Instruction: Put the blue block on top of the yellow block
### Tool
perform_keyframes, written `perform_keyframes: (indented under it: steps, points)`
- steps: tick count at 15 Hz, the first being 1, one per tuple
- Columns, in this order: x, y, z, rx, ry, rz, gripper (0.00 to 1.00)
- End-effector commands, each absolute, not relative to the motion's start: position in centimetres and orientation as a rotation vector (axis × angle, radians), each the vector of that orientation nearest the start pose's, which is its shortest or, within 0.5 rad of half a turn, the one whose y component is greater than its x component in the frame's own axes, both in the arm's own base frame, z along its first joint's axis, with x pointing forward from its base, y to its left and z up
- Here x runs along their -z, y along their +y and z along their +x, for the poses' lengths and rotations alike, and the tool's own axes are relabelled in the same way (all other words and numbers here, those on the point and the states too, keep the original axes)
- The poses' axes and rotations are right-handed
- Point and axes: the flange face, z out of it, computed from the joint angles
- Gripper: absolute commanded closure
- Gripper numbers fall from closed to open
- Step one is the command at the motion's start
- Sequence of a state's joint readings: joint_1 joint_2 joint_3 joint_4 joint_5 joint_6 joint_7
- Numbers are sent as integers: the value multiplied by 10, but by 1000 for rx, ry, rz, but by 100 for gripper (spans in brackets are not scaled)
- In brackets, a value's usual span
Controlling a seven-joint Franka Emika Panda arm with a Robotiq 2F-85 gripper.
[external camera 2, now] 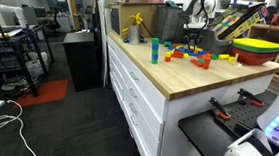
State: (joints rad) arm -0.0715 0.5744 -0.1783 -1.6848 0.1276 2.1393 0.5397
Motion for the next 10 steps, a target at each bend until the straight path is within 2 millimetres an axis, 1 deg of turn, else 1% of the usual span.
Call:
perform_keyframes:
  steps: [1, 3, 5, 6, 10]
  points:
    - [-273, -140, 632, -162, 1263, -2864, 32]
    - [-275, -136, 629, -164, 1259, -2859, 16]
    - [-272, -130, 626, -179, 1249, -2854, 3]
    - [-270, -127, 626, -186, 1241, -2853, 0]
    - [-266, -113, 629, -209, 1259, -2835, 0]
